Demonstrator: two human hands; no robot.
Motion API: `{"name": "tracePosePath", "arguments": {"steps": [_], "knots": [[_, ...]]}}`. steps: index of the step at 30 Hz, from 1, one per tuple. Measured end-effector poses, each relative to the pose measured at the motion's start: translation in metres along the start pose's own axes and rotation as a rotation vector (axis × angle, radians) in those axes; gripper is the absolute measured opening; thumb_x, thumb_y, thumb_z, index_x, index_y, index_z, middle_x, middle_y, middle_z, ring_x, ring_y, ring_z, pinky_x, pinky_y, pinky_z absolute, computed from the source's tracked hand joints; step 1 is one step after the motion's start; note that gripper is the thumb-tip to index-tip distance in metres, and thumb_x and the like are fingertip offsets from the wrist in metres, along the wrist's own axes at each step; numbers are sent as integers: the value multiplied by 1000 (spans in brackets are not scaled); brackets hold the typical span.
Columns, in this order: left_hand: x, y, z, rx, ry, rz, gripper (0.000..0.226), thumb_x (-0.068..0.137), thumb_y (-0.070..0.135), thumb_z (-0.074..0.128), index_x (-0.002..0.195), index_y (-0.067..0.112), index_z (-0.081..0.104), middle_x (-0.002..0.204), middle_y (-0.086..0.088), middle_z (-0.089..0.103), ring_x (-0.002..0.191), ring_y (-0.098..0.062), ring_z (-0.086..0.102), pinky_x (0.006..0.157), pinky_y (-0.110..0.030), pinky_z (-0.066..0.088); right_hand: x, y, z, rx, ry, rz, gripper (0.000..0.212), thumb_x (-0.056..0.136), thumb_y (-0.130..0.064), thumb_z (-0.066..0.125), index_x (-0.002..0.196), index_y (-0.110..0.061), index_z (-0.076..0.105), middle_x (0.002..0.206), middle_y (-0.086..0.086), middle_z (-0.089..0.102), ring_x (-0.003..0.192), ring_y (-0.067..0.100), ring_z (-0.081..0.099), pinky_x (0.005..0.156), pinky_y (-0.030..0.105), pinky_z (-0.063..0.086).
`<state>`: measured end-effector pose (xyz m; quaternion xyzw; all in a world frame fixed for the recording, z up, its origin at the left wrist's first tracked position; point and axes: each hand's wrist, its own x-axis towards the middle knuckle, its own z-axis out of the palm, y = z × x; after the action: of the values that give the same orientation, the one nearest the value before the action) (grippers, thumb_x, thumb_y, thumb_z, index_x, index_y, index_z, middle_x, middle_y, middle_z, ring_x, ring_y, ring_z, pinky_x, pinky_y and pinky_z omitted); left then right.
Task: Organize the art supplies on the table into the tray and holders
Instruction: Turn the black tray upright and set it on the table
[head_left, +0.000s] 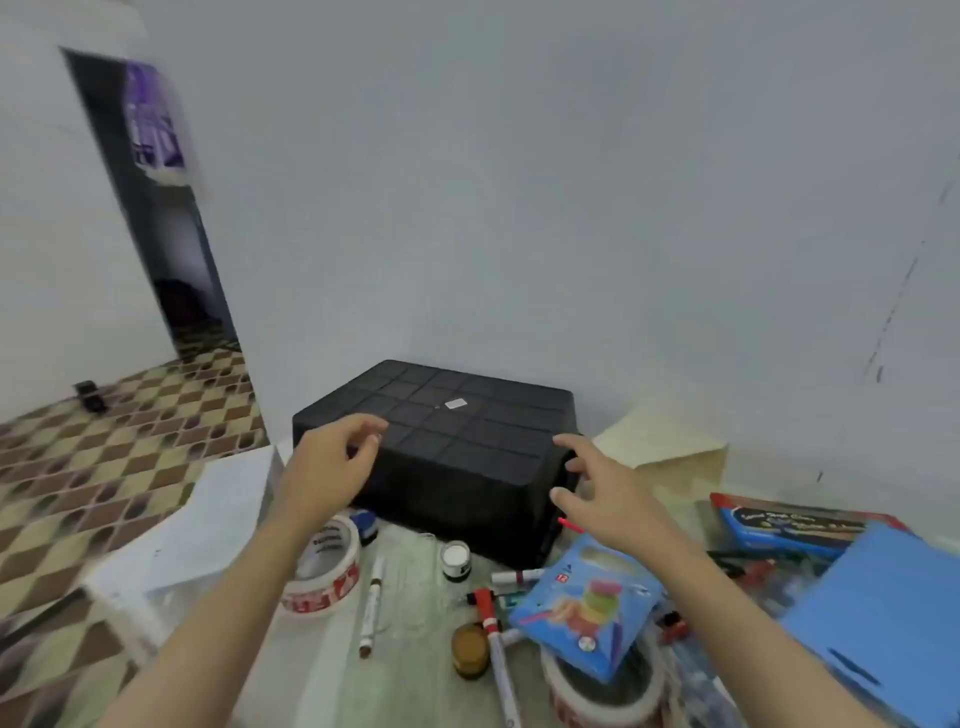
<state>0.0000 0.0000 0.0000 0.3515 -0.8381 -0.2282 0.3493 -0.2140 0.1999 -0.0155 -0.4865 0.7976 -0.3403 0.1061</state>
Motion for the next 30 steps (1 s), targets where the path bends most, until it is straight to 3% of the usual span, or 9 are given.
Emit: {"name": "tracePosePath", "arguments": {"steps": [2,6,8,11,17,20,22,24,30], "knots": [[16,-21,-14,85,-42,-15,25,91,13,55,113,21,64,110,5,66,100,-9,58,91,-27,43,14,-3,11,-90,-19,16,63,90,-35,57,144,-35,25,128,4,56,116,19,54,89,26,43],[53,-65,-34,99,-173,-75,28,89,6,57,112,19,66,113,0,64,105,-13,55,90,-24,38,34,-8,31,-122,-57,58,68,88,-42,57,142,-46,17,111,3,61,89,14,59,81,34,51],[69,-86,-38,99,-217,-104,27,87,4,59,105,22,68,117,-3,61,117,-19,51,94,-28,37,42,-7,38,-130,-34,38,66,87,-44,58,140,-51,20,123,2,58,106,15,56,88,34,49],[87,-113,-41,95,-301,-161,29,86,4,61,100,28,71,126,-8,57,129,-21,41,104,-37,31,47,-4,48,-108,-34,61,63,84,-43,63,135,-56,29,151,0,35,143,14,19,107,36,35],[106,-133,-38,-189,-395,-190,29,88,-7,56,102,13,70,103,1,65,94,-5,53,82,-12,38,41,-10,62,7,21,-8,63,89,-24,64,122,-63,27,149,-15,34,145,11,6,113,33,22],[114,-142,-35,-230,-362,-178,36,86,-7,57,85,26,72,93,10,68,101,-12,58,87,-14,44,38,-14,68,53,87,-29,63,89,-21,63,118,-65,29,144,-21,37,144,10,14,112,33,27],[119,-144,-34,-217,-335,-135,40,86,-5,59,87,34,70,99,9,69,109,-15,58,100,-29,42,38,-14,68,98,162,-18,60,89,-19,63,117,-64,36,139,-20,44,138,14,33,110,36,34],[124,-143,-35,-227,-294,-78,43,85,-3,60,98,37,67,110,4,67,112,-18,57,100,-32,40,42,-15,64,130,246,-13,61,89,-18,63,117,-66,37,132,-18,52,123,18,51,105,37,40],[128,-120,-47,-271,-303,127,74,71,21,81,108,74,45,119,15,55,109,6,50,100,-28,37,56,-28,44,203,421,-49,69,91,-11,58,122,-66,33,134,-26,45,129,7,42,103,22,35]]}}
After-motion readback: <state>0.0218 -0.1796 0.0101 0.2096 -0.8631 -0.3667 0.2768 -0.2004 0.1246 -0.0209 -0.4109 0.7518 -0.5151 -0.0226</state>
